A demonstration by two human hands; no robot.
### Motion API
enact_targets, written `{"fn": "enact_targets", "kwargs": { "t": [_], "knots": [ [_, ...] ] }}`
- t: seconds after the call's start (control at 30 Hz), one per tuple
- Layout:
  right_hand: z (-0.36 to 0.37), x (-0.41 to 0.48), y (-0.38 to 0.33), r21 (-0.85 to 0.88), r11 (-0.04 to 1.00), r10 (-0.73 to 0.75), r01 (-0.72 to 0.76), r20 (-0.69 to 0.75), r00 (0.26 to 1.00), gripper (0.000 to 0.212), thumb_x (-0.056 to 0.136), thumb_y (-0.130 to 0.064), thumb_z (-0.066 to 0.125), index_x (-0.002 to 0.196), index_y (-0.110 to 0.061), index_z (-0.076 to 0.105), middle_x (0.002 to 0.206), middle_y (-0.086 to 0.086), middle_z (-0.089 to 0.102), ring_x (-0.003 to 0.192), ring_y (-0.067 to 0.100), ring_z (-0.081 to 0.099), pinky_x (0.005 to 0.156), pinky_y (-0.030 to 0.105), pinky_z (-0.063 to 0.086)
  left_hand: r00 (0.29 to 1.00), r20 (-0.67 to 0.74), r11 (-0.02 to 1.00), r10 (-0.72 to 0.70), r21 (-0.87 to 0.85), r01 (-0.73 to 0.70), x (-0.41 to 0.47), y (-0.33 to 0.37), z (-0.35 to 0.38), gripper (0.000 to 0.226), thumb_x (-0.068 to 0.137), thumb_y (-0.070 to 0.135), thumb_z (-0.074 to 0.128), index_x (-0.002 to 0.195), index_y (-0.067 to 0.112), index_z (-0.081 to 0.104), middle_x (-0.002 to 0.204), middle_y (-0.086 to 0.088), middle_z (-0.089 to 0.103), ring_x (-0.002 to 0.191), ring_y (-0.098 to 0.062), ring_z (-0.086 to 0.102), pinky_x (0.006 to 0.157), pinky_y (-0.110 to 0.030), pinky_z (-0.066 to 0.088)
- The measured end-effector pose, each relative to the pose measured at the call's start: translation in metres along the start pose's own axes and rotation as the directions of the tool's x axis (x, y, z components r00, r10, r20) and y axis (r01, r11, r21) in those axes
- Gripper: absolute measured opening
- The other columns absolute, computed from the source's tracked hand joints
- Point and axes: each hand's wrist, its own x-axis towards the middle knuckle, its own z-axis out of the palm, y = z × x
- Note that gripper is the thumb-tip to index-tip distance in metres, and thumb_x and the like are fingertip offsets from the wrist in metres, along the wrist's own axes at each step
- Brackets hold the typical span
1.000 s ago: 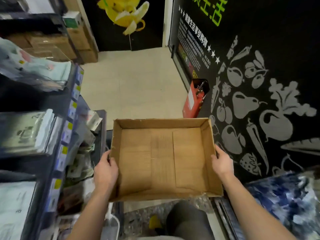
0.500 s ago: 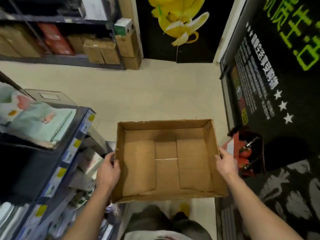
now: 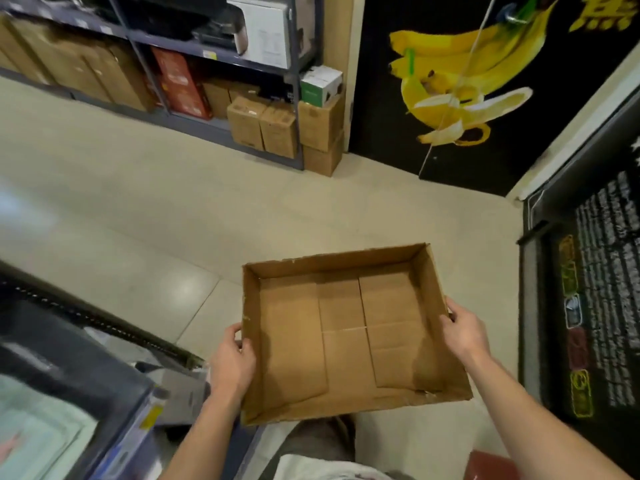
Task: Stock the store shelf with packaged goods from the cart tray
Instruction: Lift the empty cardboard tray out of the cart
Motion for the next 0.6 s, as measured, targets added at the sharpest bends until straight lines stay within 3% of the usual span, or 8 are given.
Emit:
{"fn": "enact_targets", "kwargs": {
  "t": [0.2, 0.37, 0.47, 0.53, 0.6],
  "knots": [
    [0.015, 0.121, -0.13, -0.079, 0.993, -0.086, 0.092, 0.071, 0.994, 0.047, 0.103, -0.019, 0.054, 0.15, -0.021, 0.05, 0.144, 0.011, 0.06, 0.131, 0.036, 0.056, 0.11, 0.04, 0.042, 0.987, -0.076, 0.984, -0.144, -0.112, 0.135, 0.092, 0.068, -0.014, 0.032, 0.104, 0.023, 0.048, 0.136, 0.027, 0.054, 0.089, 0.006, 0.071, 0.08, -0.019, 0.071, 0.078, -0.046, 0.061],
    [0.061, 0.212, -0.229, -0.116, 0.972, -0.18, 0.206, 0.203, 0.962, 0.047, 0.104, -0.018, 0.055, 0.15, -0.021, 0.05, 0.146, 0.009, 0.058, 0.133, 0.034, 0.054, 0.111, 0.038, 0.041, 0.937, -0.145, 0.938, -0.317, -0.197, 0.286, 0.159, 0.091, -0.019, 0.034, 0.108, 0.019, 0.048, 0.141, 0.02, 0.053, 0.097, 0.004, 0.067, 0.084, -0.016, 0.063, 0.08, -0.037, 0.053],
    [0.102, 0.267, -0.282, -0.141, 0.942, -0.242, 0.305, 0.346, 0.906, 0.047, 0.103, -0.017, 0.055, 0.15, -0.022, 0.051, 0.144, 0.006, 0.06, 0.132, 0.031, 0.056, 0.109, 0.036, 0.043, 0.886, -0.206, 0.898, -0.416, -0.246, 0.365, 0.193, 0.089, -0.015, 0.032, 0.106, 0.017, 0.05, 0.138, 0.021, 0.056, 0.088, 0.003, 0.067, 0.075, -0.012, 0.063, 0.073, -0.034, 0.048],
    [0.135, 0.302, -0.318, -0.13, 0.92, -0.28, 0.37, 0.442, 0.852, 0.047, 0.103, -0.014, 0.055, 0.149, -0.02, 0.052, 0.144, 0.005, 0.06, 0.132, 0.029, 0.056, 0.11, 0.035, 0.041, 0.845, -0.226, 0.863, -0.485, -0.282, 0.42, 0.215, 0.089, -0.012, 0.031, 0.106, 0.02, 0.051, 0.136, 0.023, 0.057, 0.095, -0.003, 0.071, 0.077, -0.013, 0.064, 0.072, -0.034, 0.048],
    [0.168, 0.333, -0.355, -0.145, 0.899, -0.287, 0.413, 0.518, 0.806, 0.047, 0.103, -0.014, 0.055, 0.149, -0.02, 0.052, 0.144, 0.003, 0.059, 0.132, 0.028, 0.056, 0.112, 0.037, 0.041, 0.798, -0.241, 0.824, -0.553, -0.303, 0.479, 0.236, 0.089, -0.01, 0.033, 0.106, 0.023, 0.052, 0.138, 0.024, 0.056, 0.11, -0.007, 0.074, 0.089, -0.021, 0.069, 0.084, -0.039, 0.056]
  ]
}}
